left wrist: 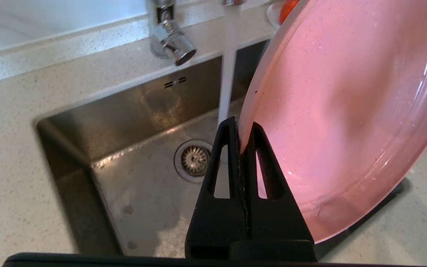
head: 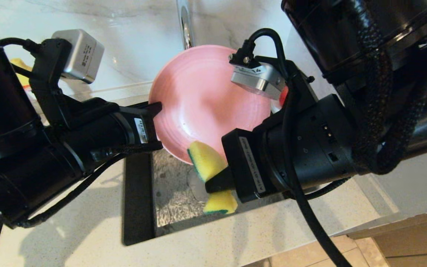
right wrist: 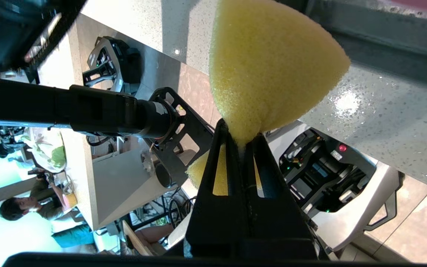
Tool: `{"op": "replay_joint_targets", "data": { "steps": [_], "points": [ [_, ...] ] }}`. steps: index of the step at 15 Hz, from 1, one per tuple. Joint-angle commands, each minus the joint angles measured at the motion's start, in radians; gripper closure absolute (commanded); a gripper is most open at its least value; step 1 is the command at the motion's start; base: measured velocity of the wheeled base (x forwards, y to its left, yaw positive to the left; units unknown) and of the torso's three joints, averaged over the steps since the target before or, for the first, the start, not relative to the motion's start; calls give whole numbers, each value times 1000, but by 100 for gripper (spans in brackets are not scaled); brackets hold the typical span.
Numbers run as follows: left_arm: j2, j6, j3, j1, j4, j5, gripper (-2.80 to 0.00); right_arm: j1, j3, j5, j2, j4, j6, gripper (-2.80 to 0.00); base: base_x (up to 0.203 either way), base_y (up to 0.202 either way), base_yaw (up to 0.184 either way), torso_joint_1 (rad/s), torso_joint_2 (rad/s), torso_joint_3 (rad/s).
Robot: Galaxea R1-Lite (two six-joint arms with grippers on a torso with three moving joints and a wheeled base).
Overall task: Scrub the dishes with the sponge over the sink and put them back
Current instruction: Wipe the plate
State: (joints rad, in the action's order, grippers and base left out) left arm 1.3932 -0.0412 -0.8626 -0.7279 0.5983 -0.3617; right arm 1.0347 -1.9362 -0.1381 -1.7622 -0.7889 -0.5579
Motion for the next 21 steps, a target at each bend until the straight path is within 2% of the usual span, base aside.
{"op": "replay_joint_targets", "data": {
  "steps": [1, 3, 8, 13, 18, 21],
  "points": [
    [28, -32, 23, -18, 52, -2, 0, 1, 0, -4, -21, -5, -4, 0, 0, 0, 0, 0, 0, 0],
    [39, -61, 37, -24, 101, -3, 0, 1, 0, -13, -31, -7, -12, 0, 0, 0, 0, 0, 0, 0],
    [17, -65, 72, -25, 106, -3, 0, -12, -2, 3, -60, 12, -58, 0, 0, 0, 0, 0, 0, 0],
    [17, -63, 94, -38, 135, -10, 0, -24, -1, 72, -55, 36, -59, 0, 0, 0, 0, 0, 0, 0],
    [3, -57, 102, -53, 135, -8, 0, -48, -3, 84, -47, 39, -60, 0, 0, 0, 0, 0, 0, 0],
    [30, -54, 102, -53, 141, -10, 0, -26, -1, 54, -26, 43, -74, 0, 0, 0, 0, 0, 0, 0]
  ]
}}
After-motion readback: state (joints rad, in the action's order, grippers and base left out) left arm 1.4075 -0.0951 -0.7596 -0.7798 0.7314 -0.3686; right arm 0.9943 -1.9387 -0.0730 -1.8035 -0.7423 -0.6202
